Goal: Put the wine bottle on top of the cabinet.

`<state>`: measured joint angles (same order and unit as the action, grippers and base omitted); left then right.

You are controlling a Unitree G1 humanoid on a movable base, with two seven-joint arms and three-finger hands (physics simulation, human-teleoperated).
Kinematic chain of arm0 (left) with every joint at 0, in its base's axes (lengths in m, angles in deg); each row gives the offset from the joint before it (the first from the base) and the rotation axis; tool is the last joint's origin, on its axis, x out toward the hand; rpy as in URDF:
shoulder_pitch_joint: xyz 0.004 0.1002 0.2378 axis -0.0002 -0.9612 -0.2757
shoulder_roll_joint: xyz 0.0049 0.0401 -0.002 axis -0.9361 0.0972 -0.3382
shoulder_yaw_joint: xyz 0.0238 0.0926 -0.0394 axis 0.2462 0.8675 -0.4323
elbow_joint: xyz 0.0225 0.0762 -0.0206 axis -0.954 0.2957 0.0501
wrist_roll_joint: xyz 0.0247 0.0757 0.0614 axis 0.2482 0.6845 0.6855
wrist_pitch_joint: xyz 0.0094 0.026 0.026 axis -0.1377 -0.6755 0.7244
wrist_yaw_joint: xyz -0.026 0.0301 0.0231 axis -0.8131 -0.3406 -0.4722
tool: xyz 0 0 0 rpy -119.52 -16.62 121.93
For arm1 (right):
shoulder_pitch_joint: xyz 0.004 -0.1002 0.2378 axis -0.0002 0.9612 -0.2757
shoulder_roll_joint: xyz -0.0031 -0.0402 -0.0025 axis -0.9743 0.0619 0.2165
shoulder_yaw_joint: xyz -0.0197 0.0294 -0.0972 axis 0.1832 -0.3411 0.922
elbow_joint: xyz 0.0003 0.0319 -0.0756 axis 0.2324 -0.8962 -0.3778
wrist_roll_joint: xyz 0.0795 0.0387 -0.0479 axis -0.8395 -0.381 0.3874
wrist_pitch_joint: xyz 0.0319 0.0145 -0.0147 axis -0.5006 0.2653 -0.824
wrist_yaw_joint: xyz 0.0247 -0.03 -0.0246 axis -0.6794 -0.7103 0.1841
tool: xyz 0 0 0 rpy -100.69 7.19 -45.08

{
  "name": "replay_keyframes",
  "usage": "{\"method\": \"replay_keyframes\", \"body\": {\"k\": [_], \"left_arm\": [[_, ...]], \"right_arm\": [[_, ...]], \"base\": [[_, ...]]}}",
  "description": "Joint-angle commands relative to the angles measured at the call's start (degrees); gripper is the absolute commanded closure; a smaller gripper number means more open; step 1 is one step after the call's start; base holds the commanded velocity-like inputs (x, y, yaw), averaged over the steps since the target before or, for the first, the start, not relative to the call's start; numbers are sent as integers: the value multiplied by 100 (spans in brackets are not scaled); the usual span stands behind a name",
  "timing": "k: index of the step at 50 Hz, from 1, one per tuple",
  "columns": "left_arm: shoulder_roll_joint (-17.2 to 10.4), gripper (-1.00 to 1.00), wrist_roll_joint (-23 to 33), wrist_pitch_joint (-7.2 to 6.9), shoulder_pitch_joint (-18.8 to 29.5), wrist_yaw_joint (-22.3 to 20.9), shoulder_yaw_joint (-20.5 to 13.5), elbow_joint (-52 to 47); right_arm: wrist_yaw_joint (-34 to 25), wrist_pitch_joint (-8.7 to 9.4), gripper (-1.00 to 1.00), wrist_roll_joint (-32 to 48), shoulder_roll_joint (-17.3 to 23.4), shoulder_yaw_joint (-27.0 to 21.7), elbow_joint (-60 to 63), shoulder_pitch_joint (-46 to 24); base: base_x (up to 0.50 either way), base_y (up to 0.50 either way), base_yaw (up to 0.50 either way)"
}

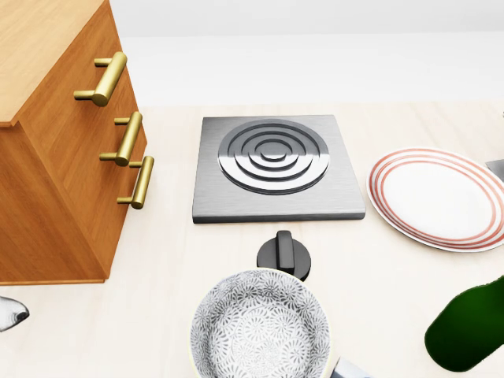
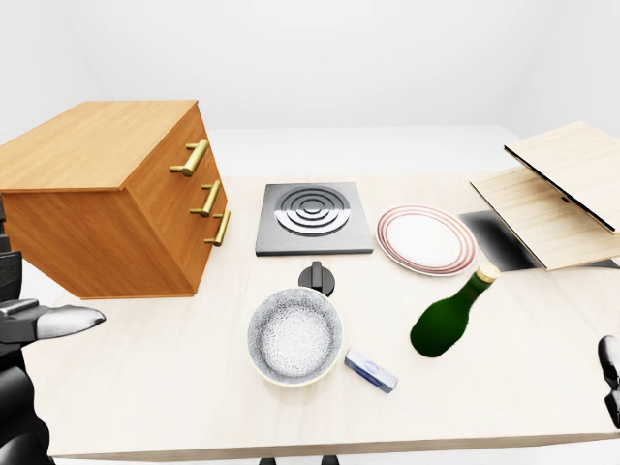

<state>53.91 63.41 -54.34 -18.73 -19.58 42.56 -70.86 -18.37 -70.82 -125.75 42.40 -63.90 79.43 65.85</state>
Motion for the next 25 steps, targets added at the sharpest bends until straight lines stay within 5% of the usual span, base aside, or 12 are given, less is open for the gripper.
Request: {"method": "replay_keyframes", "body": {"k": [1, 3, 5, 6, 11, 15, 25], "left_arm": [[-3, -100, 10, 0, -8, -1, 8, -18], [1, -100, 37, 0, -7, -5, 29, -9], [-4, -100, 35, 0, 8, -2, 17, -7], [-2, -100, 32, 0, 7, -2, 12, -12], [28, -100, 104, 0, -22, -19, 78, 15], [30, -100, 143, 0, 15, -23, 101, 83], [31, -100, 210, 0, 45, -20, 162, 179]], "right_arm": [[-481, 0, -100, -753, -279, -871, 3, -764], [-537, 78, -100, -901, -225, -1151, 3, -1130], [-506, 820, -100, -1124, -52, -1482, 3, -1686], [-514, 1000, -100, -1210, 18, -1647, 4, -1984], [-767, 1000, -100, -1358, -5, -2105, 4, -3208], [-979, 1000, -100, -968, -224, -1992, 4, -3814], [-1711, 1000, -100, -425, -960, -2135, 4, -4213]], "base": [[0, 0, 0], [0, 0, 0], [0, 0, 0], [0, 0, 0], [0, 0, 0], [0, 0, 0], [0, 0, 0]]}}
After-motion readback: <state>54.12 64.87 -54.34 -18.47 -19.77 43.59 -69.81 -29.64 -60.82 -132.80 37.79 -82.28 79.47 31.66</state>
